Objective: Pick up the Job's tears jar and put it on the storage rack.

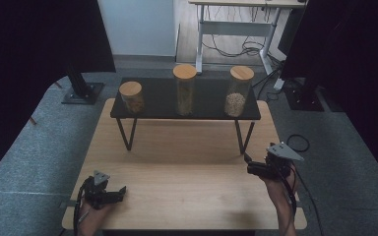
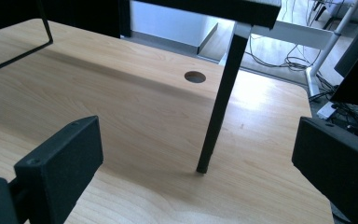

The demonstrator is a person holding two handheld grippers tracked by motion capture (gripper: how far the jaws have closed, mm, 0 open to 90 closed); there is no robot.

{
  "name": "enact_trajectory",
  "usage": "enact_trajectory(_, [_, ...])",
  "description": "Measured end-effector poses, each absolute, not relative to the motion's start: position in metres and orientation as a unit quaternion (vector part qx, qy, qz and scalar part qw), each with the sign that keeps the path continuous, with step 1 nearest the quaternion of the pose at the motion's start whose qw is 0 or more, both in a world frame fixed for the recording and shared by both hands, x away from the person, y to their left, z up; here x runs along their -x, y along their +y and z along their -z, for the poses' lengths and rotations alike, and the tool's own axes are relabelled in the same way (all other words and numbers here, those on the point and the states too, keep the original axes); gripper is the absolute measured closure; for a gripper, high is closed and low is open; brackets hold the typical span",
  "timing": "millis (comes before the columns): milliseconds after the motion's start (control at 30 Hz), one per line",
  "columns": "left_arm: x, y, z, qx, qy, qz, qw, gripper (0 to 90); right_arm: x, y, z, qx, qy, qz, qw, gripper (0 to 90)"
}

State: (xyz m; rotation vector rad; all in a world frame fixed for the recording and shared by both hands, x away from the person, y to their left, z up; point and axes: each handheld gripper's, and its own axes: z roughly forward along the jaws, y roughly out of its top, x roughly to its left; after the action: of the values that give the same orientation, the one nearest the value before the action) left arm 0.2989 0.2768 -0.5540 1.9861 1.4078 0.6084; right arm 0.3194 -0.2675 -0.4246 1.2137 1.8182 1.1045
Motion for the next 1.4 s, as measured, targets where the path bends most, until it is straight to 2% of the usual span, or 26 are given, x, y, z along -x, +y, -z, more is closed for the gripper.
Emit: enact_trajectory(1400, [-0.299, 0.277, 0.554, -0.751, 0.534, -0.23, 0.312, 1.8, -0.31, -0.277, 0.476, -0.501, 0.697, -0.394, 0.327, 1.7])
